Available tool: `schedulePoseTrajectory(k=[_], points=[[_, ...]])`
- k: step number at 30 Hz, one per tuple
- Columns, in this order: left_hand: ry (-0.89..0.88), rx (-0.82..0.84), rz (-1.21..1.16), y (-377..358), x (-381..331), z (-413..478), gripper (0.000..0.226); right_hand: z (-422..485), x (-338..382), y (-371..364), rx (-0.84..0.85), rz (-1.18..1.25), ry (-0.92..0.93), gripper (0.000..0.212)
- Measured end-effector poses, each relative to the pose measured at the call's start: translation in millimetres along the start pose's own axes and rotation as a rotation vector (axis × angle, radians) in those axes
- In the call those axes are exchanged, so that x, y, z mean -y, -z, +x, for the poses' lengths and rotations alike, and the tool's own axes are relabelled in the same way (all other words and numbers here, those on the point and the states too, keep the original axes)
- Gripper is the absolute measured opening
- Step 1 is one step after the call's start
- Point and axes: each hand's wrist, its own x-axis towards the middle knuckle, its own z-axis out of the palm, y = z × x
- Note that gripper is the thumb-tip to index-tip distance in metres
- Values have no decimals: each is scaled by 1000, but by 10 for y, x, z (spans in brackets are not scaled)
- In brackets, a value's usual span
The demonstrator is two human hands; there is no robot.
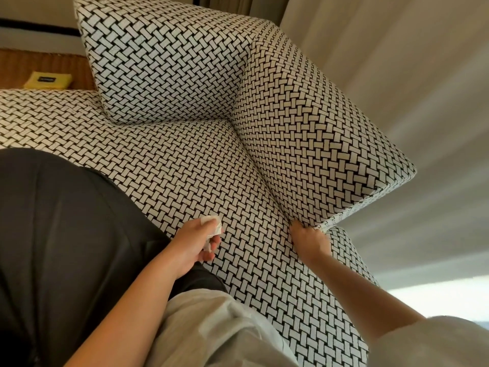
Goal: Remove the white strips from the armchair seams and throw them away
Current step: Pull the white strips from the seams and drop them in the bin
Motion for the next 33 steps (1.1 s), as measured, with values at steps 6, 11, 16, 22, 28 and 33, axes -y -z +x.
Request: schedulePoseTrajectory(k=[6,11,16,22,28,33], points=[[15,13,36,-22,5,35,19,-98,129,-120,-129,292,62,23],[20,15,88,-42,20,29,20,-281,644,34,-271,739,214,25],[47,41,40,-34,17,32,18,-470,1041,318,-331,1027,488,24],[92,97,-121,16,6,44,54,-441,1321,460,-235,1139,461,5],[71,2,-237,19,-3,68,32,-394,1393,375,-501,1018,465,19],[36,-19,-213,-17,2,63,30,-510,1024,257,-406,1197,462,34]])
